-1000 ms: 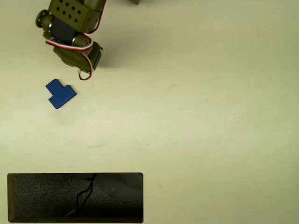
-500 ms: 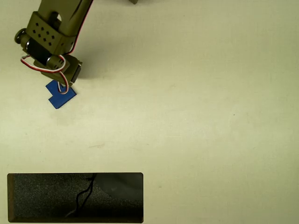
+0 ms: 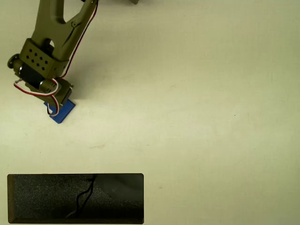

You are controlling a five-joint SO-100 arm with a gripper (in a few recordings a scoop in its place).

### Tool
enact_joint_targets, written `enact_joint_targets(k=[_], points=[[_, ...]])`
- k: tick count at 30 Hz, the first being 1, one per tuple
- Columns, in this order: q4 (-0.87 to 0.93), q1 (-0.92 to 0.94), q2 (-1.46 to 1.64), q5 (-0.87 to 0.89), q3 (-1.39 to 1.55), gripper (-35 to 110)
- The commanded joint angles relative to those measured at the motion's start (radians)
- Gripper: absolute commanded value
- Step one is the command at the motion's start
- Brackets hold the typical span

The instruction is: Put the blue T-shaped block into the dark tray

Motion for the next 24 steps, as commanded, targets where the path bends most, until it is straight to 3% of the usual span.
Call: enact_joint_targets(k=[1, 15, 24], points=[[0.021, -0.017, -0.048, 0.029, -0.117, 0], [0.060, -0.152, -0.256, 0.183, -0.479, 0], [0.055, -0.181, -0.302, 0.209, -0.554, 0]])
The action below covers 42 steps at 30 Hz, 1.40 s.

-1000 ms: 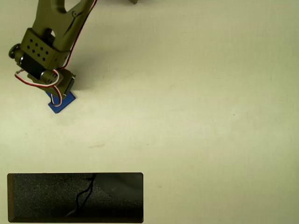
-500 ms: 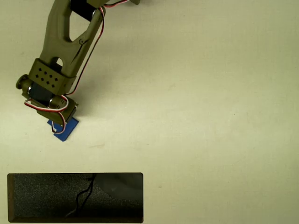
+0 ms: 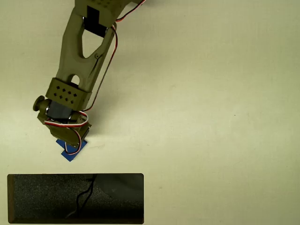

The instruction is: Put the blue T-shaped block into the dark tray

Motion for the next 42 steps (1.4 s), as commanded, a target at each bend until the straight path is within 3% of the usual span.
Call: enact_joint_targets(k=[1, 10, 14, 18, 22, 31, 42], points=[[0.006, 0.002, 0.014, 0.003, -0.034, 0], [-0.014, 0.011, 0.308, 0.054, 0.026, 0], [0.055, 0.110, 0.399, -0.086, 0.141, 0], [-0.132, 0.244, 0.341, -0.233, 0.301, 0], [-0.311, 0.287, 0.169, -0.272, 0.264, 0], [-0.465, 0.153, -0.015, -0.285, 0.149, 0], [-0.476, -0.035, -0.092, -0.236, 0.051, 0]])
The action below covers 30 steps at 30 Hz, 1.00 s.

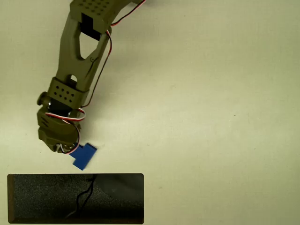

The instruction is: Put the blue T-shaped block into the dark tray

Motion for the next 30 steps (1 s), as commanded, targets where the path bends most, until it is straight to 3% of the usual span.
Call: enact_joint_targets(k=[1, 13, 20, 23, 30], points=[[0.005, -0.043, 0.003, 0.021, -0.038, 0], [0.005, -0.110, -0.002, 0.072, -0.075, 0], [-0.163, -0.057, 0.138, 0.491, -0.442, 0], [0.054, -0.118, 0.259, 0.520, -0.499, 0], [0.509, -0.376, 0.370, 0.327, -0.095, 0]])
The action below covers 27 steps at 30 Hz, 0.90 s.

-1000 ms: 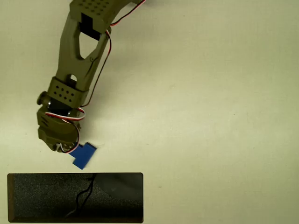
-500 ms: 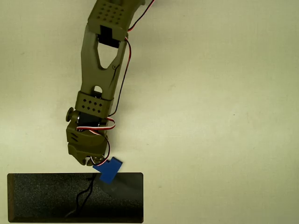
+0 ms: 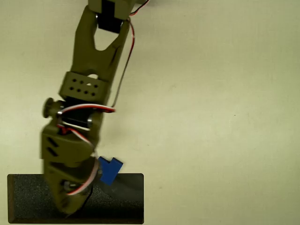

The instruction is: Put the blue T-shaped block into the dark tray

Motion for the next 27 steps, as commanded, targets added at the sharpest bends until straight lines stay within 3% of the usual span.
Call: enact_joint_targets(k=[1, 3, 10, 24, 27], points=[[0.239, -0.054, 0.080, -0.071, 0.061, 0], [0.325, -0.077, 0.060, -0.089, 0.117, 0], [0.344, -0.025, -0.083, -0.133, 0.066, 0], [0.178, 0.081, -0.373, -0.218, -0.255, 0], [0.069, 0.084, -0.423, -0.207, -0.302, 0]])
